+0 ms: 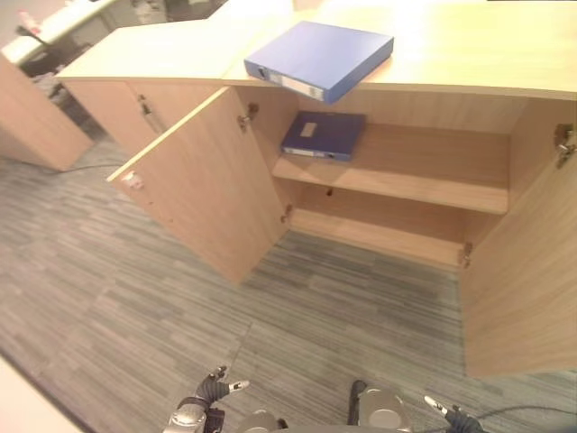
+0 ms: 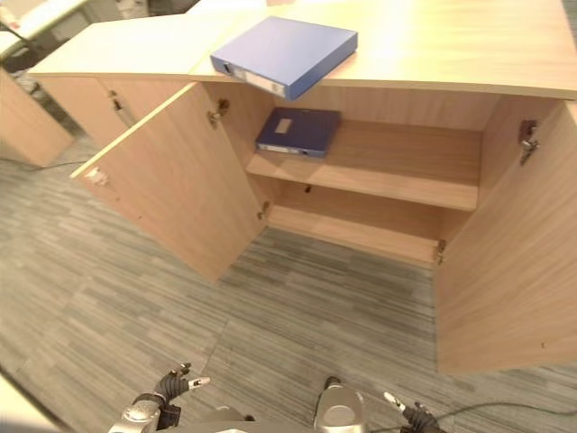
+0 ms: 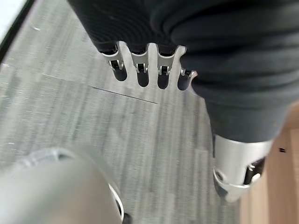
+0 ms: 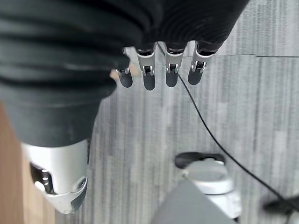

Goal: Put the empty folder in the office cabinet

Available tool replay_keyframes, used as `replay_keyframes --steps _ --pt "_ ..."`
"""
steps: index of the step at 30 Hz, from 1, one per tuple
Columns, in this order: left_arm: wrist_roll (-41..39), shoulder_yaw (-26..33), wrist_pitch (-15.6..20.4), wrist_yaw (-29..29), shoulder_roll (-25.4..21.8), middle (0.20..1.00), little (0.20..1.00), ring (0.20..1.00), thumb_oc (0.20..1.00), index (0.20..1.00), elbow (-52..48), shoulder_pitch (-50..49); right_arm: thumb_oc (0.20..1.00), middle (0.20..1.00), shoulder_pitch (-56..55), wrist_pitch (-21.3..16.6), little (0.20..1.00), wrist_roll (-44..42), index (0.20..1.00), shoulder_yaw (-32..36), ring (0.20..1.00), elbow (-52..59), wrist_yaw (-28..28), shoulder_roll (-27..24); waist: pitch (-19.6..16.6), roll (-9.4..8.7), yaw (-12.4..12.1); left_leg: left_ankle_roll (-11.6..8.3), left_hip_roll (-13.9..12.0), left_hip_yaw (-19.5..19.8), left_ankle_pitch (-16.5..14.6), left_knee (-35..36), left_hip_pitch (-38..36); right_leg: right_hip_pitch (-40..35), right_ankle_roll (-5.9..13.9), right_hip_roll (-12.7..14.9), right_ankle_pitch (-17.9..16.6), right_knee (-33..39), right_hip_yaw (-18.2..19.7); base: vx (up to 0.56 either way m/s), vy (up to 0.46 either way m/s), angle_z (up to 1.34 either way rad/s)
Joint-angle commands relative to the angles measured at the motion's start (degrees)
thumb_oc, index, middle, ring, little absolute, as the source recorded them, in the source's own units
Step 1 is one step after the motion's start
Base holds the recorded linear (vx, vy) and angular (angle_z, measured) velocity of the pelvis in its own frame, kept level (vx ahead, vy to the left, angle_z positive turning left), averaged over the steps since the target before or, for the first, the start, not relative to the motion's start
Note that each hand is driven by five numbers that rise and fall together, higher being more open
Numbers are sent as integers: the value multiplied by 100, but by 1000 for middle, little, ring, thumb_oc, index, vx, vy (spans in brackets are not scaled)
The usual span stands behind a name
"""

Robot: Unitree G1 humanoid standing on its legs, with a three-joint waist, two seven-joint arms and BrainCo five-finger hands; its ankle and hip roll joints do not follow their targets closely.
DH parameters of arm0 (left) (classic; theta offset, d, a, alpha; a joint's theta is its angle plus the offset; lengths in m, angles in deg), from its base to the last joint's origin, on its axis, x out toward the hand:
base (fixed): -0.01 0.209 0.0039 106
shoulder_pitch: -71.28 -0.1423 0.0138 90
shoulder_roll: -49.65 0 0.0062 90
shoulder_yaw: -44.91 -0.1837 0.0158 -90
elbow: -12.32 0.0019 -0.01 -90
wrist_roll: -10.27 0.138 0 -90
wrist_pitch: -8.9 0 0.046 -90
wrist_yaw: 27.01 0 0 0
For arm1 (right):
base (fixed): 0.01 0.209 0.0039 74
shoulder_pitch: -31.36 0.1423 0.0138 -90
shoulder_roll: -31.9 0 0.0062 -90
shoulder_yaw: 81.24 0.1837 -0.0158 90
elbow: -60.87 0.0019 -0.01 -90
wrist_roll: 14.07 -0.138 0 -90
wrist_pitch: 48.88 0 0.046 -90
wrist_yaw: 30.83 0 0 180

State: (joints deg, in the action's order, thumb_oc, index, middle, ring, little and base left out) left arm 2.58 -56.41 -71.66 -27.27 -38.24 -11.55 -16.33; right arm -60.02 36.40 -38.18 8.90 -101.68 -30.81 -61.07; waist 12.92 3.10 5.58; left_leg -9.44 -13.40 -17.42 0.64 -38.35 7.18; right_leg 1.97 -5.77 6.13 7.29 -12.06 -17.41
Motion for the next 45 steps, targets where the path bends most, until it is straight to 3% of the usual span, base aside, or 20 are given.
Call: replay_keyframes --steps 1,4,6,9,10,16,18,23,30,32,33,36,38,39,40,41,43,45 --pt "-141 -20 94 167 -59 1000 1000 1000 1000 1000 -134 -14 1000 1000 -205 -90 1000 -142 1000 37 1000 -54 7 -186 274 253 -177 176 -268 188 293 1471 -360 93 707 295 -12 -86 -39 153 135 -82" --pt "-146 -40 99 171 -38 1000 1000 1000 1000 1000 -79 -65 1000 1000 -237 -121 1000 -117 1000 -29 1000 -32 9 -224 300 331 -328 192 -251 825 576 2782 -198 -117 841 145 99 6 395 263 219 -86" --pt "-174 -26 105 187 -39 1000 1000 1000 1000 1000 -28 -69 1000 1000 -246 -141 1000 -132 1000 -51 1000 -7 2 -235 354 399 -420 137 -243 1351 828 3219 -63 -180 875 11 189 -68 680 239 153 -69" --pt "-204 -3 110 187 -49 1000 1000 1000 1000 1000 14 -66 1000 1000 -250 -153 1000 -145 1000 -54 1000 8 4 -231 417 400 -461 104 -223 1570 923 3423 21 -211 893 -45 325 -205 896 182 102 -77" --pt "-225 38 108 198 -66 1000 1000 1000 1000 1000 70 -86 1000 1000 -231 -149 1000 -142 1000 -72 1000 22 -6 -225 431 403 -519 106 -171 1789 925 3574 127 -252 911 -112 450 -318 1168 193 107 -87" --pt "-218 119 107 202 -79 1000 1000 1000 1000 1000 160 -138 1000 1000 -204 -139 1000 -11 1000 -148 1000 5 -37 -198 321 387 -626 101 -23 1986 898 3760 40 -341 992 -178 525 -282 1415 183 110 -47" --pt "-224 124 113 196 -85 1000 1000 1000 1000 1000 167 -167 1000 1000 -167 -116 1000 35 1000 -176 1000 -48 -40 -175 215 334 -737 109 138 2306 877 3798 52 -382 1052 -165 508 -214 1558 212 161 -12" --pt "-188 111 105 178 -140 1000 1000 1000 1000 1000 169 -169 1000 1000 -42 -90 1000 88 1000 -237 1000 -72 -46 -69 62 146 -869 174 304 2337 694 3757 27 -506 1270 33 397 -4 1625 164 182 -6" --pt "-117 147 111 180 -250 1000 1000 1000 1000 1000 267 -146 1000 1000 90 -95 1000 14 1000 -373 1000 91 -100 207 -123 -213 -1069 403 586 2094 254 3547 -7 -541 1642 446 -41 423 1710 86 177 -13" --pt "-82 154 79 162 -374 1000 1000 1000 1000 1000 252 -86 1000 1000 143 -132 1000 -72 1000 -452 1000 225 -125 359 -94 -321 -1162 576 654 1965 63 3440 1 -197 1779 492 -145 -210 1696 28 236 -18" --pt "-93 162 76 176 -405 1000 1000 1000 1000 1000 194 -85 1000 1000 201 -121 1000 -73 1000 -481 1000 268 -121 380 -3 -336 -1180 645 661 1880 17 3412 -36 50 1850 510 -456 -655 1619 -35 176 -20" --pt "-55 116 61 173 -454 1000 1000 1000 1000 1000 197 -11 1000 1000 286 -149 1000 -41 1000 -576 1000 431 -121 469 209 -277 -1180 755 663 1699 -143 3354 -206 424 2051 725 -1030 -1362 965 -30 157 -54" --pt "-19 164 43 162 -512 1000 1000 1000 1000 1000 239 -27 1000 1000 271 -144 1000 28 1000 -615 1000 512 -128 490 190 -307 -1225 707 627 1562 -304 3320 -350 432 2037 1128 -1146 -1036 463 91 0 -50" --pt "-19 165 42 161 -515 1000 1000 1000 1000 1000 238 -32 1000 1000 265 -142 1000 29 1000 -617 1000 516 -126 493 206 -305 -1215 703 624 1571 -319 3315 -373 396 2037 1127 -1132 -1032 448 213 -194 -45" --pt "-67 224 74 180 -556 1000 1000 1000 1000 1000 306 -35 1000 1000 296 -152 1000 -21 1000 -558 1000 491 -109 433 171 -318 -1275 551 459 1511 -441 3287 -497 343 1854 1561 -1151 -181 151 159 -163 -30" --pt "-67 222 77 180 -555 1000 1000 1000 1000 1000 309 -33 1000 1000 297 -153 1000 -21 1000 -557 1000 489 -110 432 180 -307 -1276 547 446 1513 -449 3287 -511 317 1851 1547 -1154 -162 141 251 -287 -35" --pt "-120 291 121 224 -548 1000 1000 1000 1000 1000 373 -47 1000 1000 298 -112 1000 -28 1000 -434 1000 345 -93 355 86 -328 -1141 331 355 1592 -509 3414 -717 466 2041 1709 -1670 731 456 223 -246 -37" --pt "-129 301 135 230 -561 1000 1000 1000 1000 1000 364 -67 1000 1000 271 -105 1000 -15 1000 -422 1000 324 -102 344 77 -328 -1122 284 321 1595 -483 3474 -784 499 2077 1667 -1770 786 554 143 -169 -1"
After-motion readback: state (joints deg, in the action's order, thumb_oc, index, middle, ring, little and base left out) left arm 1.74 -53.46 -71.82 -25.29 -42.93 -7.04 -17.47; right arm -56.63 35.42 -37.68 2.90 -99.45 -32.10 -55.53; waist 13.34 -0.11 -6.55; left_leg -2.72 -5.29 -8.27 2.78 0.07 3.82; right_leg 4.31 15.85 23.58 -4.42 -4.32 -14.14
